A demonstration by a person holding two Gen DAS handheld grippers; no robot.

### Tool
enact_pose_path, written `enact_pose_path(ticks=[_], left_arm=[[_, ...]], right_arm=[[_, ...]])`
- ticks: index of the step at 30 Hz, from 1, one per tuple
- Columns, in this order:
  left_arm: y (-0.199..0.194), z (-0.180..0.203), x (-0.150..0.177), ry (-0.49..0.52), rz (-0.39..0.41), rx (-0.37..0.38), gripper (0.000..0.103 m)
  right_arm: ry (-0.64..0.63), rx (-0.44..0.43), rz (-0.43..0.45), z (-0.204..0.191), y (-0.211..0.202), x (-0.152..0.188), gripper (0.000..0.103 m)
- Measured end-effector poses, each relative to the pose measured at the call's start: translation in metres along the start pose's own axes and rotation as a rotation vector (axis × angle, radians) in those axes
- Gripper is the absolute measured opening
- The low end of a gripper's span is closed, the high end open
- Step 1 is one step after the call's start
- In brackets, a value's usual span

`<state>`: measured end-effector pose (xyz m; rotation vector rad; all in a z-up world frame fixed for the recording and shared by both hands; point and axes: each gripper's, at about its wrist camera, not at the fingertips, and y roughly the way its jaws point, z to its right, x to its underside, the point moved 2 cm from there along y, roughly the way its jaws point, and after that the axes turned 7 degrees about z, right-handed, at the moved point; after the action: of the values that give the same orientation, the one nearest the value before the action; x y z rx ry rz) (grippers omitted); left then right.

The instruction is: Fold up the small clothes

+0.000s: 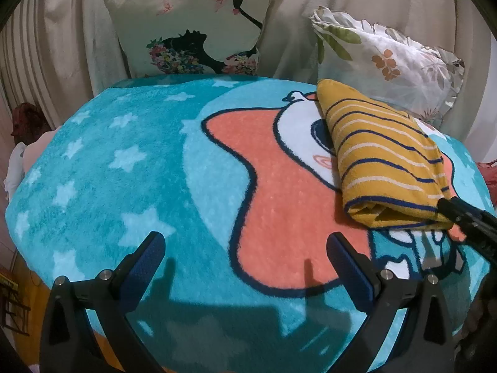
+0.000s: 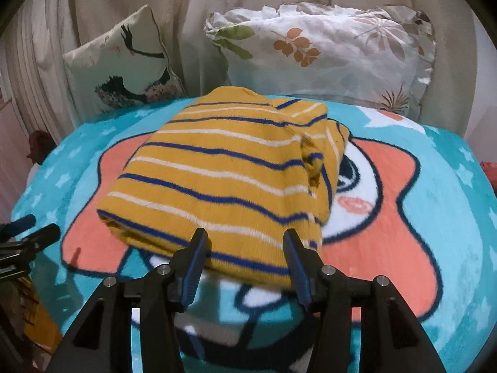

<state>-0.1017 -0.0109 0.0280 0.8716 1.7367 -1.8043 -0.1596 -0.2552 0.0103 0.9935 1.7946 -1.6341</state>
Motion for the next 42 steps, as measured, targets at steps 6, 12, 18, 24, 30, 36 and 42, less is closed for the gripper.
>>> enact_pose_path(ticks=[6, 12, 18, 24, 30, 36, 42], left_arm=[[-0.003, 0.009, 0.002, 0.019, -0.001, 0.001, 0.103], [-0.004, 0.012, 0.002, 0.033, -0.002, 0.0, 0.103], [0.001, 0.011, 0.003, 0.028, -0.014, -0.001, 0.103], [0.01, 0.01, 0.006, 0.027, -0.042, 0.012, 0.103], [0.012, 0.009, 0.007, 0.024, -0.046, 0.015, 0.103], [0.021, 0.013, 0.01, 0.027, -0.071, 0.015, 0.103], [0.025, 0.017, 0.014, 0.033, -0.087, 0.012, 0.103]], right_arm=[[0.029, -0.023, 0.112, -0.003, -0.027, -0.026, 0.054], [0.014, -0.018, 0.076, -0.009, 0.009, -0.042, 0.055], [0.068, -0.018, -0.012, 0.002, 0.042, -0.023, 0.055], [-0.022, 0.012, -0.017, -0.002, 0.024, -0.003, 0.055], [-0.026, 0.012, 0.008, 0.001, -0.001, 0.008, 0.056], [-0.047, 0.016, 0.103, -0.004, -0.028, -0.014, 0.056], [-0.105, 0.026, 0.092, -0.011, 0.005, -0.059, 0.053]])
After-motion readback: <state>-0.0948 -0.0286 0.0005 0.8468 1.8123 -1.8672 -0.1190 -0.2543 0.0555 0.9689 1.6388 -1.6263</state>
